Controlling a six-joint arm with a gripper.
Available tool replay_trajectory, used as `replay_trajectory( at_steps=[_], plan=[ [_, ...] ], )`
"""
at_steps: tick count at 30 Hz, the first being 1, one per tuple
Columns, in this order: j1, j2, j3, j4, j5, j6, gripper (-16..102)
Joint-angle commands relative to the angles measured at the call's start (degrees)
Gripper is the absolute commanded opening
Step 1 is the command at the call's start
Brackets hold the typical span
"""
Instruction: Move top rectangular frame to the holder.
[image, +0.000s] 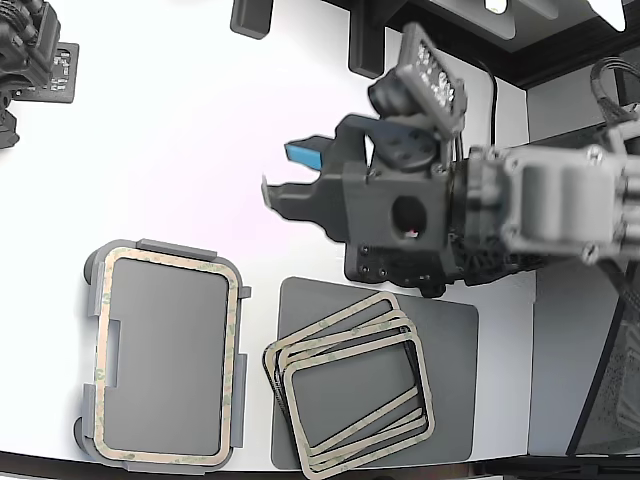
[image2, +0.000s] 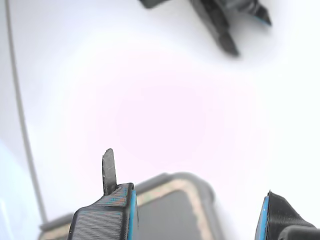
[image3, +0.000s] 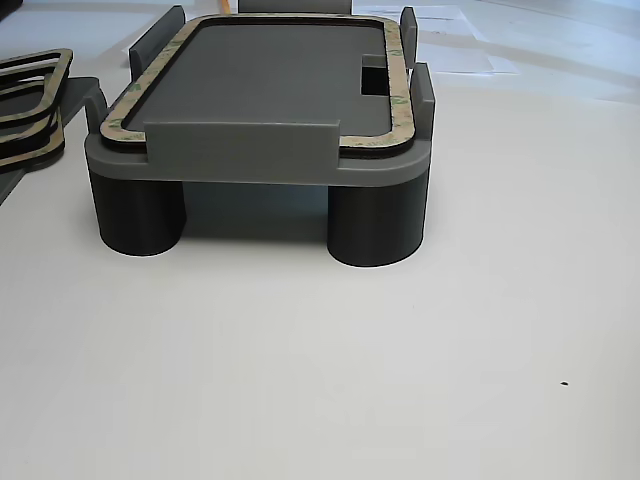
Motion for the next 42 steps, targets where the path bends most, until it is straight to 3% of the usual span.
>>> replay_trajectory(
  at_steps=[1, 5, 7, 15, 22, 42],
  plan=[
    [-12.7, 17.9, 18.1, -11.5, -6.0, -23.0, 100],
    [-22.5, 30.8, 32.6, -16.7, -13.6, -31.7, 100],
    [-24.3, 36.2, 39.1, -18.3, -15.0, -33.0, 100],
    [-24.3, 48.7, 56.8, -23.7, -19.4, -36.8, 100],
    [-23.6, 58.8, 68.4, -25.8, -20.4, -36.9, 100],
    [-23.5, 60.0, 72.9, -25.0, -21.1, -37.2, 100]
  ],
)
